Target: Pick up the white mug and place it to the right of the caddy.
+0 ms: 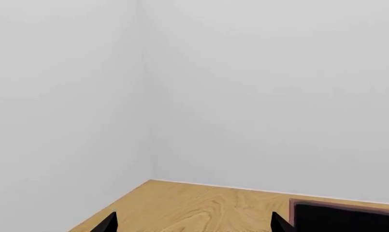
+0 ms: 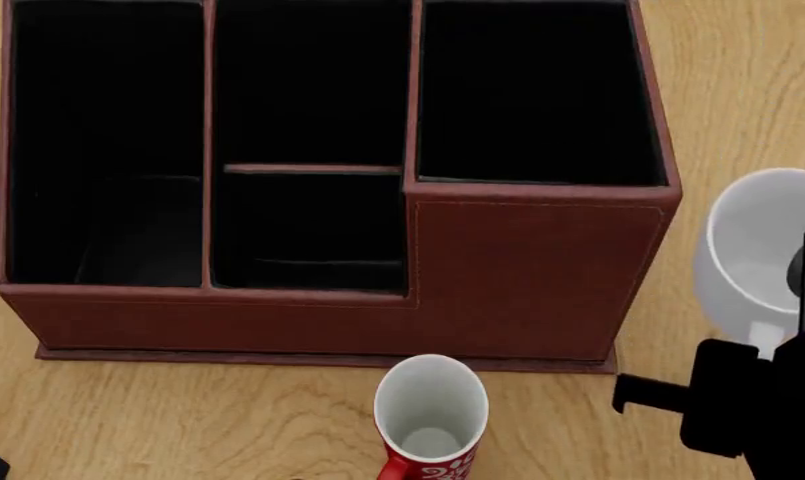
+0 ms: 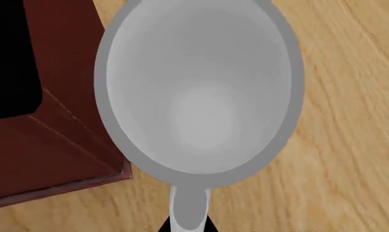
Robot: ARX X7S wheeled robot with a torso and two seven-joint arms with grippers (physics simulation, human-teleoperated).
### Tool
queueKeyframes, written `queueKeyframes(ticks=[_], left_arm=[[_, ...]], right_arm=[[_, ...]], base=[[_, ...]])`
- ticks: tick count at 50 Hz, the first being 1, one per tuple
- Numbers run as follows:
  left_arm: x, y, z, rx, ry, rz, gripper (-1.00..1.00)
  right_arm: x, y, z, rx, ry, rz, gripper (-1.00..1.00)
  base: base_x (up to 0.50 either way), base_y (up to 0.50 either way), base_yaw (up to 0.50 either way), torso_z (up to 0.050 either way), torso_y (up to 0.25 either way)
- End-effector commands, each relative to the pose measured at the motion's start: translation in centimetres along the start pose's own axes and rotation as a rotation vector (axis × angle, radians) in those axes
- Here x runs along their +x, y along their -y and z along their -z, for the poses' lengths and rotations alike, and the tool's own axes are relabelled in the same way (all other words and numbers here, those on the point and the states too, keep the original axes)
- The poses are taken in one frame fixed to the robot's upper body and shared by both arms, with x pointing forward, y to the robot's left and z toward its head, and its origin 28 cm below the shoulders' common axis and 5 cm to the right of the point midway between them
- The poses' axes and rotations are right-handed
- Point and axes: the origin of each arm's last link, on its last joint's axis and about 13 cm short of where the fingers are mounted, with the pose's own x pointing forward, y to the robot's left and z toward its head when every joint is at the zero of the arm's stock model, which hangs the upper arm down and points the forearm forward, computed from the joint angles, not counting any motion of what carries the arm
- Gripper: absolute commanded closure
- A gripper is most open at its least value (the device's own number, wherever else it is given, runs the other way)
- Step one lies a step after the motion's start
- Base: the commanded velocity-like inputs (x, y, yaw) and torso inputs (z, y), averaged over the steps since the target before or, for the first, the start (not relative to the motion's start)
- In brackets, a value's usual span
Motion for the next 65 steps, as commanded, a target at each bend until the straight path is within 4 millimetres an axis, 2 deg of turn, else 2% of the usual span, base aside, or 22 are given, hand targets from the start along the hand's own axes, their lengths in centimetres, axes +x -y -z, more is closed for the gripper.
queueKeyframes(ticks=[1,32,65], left_arm=[[-0.1,0.0,0.0,0.001,-0.002,-0.002,-1.00],[0.0,0.0,0.2,0.008,-0.006,-0.004,-1.00],[0.1,0.2,0.5,0.014,-0.014,0.000,-1.00]], right_arm=[[0.8,0.3,0.0,0.006,0.002,0.012,1.00],[3.0,-0.8,0.2,0.006,-0.050,-0.008,1.00],[5.0,-0.5,1.5,0.025,-0.101,0.002,1.00]], base=[[0.00,0.00,0.00,0.000,0.000],[0.00,0.00,0.00,0.000,0.001],[0.00,0.00,0.00,0.000,0.001]])
